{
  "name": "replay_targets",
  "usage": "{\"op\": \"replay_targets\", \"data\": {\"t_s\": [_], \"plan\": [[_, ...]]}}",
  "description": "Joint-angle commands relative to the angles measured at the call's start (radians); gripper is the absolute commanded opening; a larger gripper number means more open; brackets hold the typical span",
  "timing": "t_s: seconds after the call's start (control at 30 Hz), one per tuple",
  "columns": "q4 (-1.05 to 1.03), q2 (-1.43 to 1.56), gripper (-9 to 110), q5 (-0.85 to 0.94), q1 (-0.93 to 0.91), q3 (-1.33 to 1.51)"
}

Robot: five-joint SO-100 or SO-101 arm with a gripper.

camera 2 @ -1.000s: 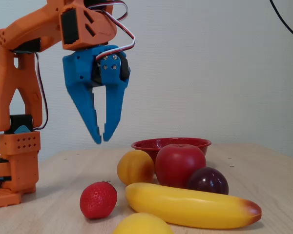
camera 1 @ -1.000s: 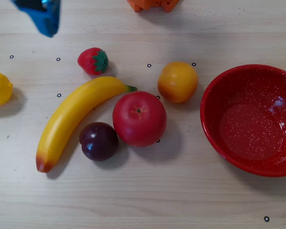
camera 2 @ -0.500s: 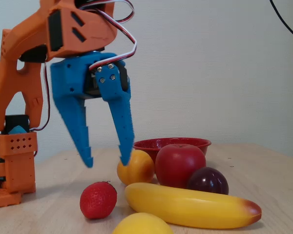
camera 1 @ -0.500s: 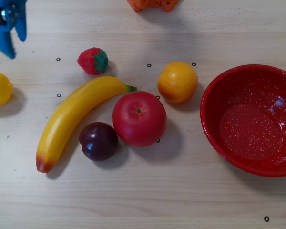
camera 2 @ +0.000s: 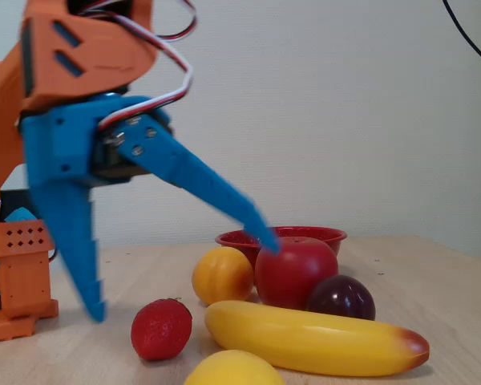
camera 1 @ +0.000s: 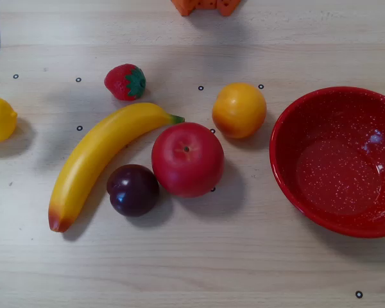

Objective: Put the lemon in the red bowl.

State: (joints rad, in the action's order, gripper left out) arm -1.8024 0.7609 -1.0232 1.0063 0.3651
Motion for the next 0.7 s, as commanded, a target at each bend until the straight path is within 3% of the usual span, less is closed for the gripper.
{"op": "replay_targets", "data": {"t_s": [0.0, 0.67], "plan": [[-0.040, 0.028, 56, -0.078, 0.044, -0.104], [0.058, -0.124, 65, -0.035, 0.015, -0.187]]}}
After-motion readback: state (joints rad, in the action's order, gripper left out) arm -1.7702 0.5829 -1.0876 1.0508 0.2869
